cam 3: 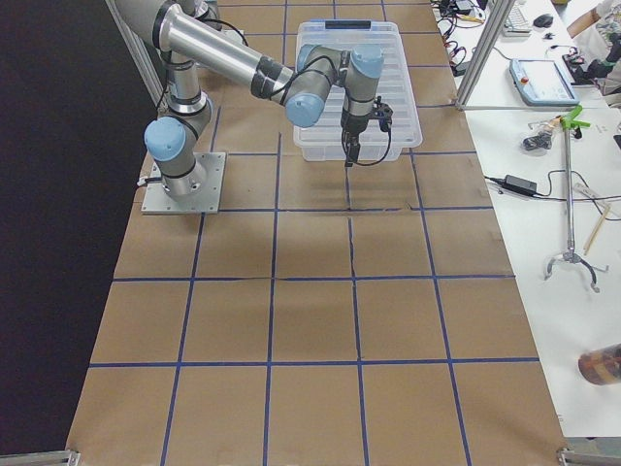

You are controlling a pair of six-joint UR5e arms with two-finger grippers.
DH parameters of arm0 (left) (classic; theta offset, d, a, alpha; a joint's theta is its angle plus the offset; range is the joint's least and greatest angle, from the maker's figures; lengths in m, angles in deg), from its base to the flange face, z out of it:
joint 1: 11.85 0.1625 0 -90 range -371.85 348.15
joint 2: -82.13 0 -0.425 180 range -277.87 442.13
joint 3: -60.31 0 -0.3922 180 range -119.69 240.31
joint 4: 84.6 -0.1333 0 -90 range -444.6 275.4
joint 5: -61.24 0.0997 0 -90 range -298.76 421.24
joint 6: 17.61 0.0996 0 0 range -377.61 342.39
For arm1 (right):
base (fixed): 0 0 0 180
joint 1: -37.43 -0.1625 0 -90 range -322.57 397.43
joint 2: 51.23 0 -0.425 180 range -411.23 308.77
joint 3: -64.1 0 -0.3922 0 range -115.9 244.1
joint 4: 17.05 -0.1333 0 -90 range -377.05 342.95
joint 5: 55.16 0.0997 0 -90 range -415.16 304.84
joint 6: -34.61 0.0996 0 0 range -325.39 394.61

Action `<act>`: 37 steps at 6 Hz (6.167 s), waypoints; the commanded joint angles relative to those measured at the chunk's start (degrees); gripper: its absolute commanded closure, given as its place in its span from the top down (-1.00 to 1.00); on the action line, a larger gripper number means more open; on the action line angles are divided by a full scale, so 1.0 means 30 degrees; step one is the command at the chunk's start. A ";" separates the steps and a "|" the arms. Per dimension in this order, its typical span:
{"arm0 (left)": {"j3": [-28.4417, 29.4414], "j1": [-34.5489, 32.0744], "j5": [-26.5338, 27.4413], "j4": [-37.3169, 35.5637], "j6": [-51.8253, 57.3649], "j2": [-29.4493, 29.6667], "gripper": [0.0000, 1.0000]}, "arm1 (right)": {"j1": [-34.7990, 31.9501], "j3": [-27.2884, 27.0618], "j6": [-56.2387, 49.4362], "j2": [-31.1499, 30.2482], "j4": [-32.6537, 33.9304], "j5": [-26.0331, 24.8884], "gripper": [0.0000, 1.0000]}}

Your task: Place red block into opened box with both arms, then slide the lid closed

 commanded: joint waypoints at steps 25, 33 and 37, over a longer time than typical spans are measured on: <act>-0.4543 0.5184 0.0147 -0.8961 3.4479 0.7194 -0.97 | -0.6629 0.6120 0.9762 -0.1839 -0.8258 0.1197 1.00; -0.0865 -0.2252 -0.0644 -0.6630 2.7238 0.7727 -0.98 | -0.6541 0.6033 0.9791 -0.1837 -0.8258 0.1256 1.00; -0.2920 -0.2960 -0.0556 -1.2063 2.7413 1.1217 -0.93 | -0.6512 0.6004 0.9820 -0.1837 -0.8228 0.1226 1.00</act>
